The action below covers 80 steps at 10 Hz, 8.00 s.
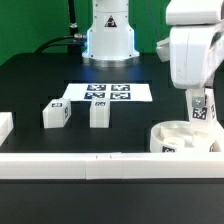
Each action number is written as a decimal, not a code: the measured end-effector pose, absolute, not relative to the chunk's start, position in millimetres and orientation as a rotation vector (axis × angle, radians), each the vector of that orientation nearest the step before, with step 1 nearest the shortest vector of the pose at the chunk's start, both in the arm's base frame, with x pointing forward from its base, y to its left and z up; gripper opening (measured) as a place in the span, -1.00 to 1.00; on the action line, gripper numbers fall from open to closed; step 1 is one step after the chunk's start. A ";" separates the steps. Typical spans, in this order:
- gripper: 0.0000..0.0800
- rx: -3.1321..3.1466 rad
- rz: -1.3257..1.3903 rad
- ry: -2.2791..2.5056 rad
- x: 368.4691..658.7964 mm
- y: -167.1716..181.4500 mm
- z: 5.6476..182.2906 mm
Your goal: Assemble stool
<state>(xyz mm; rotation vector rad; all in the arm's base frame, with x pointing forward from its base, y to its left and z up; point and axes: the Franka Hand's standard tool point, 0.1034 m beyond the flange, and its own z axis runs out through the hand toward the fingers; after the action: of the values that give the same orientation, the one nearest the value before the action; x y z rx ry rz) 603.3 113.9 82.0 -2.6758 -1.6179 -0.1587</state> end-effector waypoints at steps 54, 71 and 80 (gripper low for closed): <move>0.62 -2.978 -0.271 -0.388 605.0 154.3 102.0; 0.23 -2.560 -0.183 -1.868 621.1 126.0 82.4; -0.14 -2.941 -0.219 -1.042 622.8 125.0 82.9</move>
Offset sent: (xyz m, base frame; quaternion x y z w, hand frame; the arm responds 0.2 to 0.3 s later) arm -0.0093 0.0024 -0.0059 0.0458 0.0241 0.3373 0.9400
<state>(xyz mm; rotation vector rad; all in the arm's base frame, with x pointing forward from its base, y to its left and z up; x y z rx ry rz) 622.8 125.0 82.9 -2.9414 -1.0416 -0.2190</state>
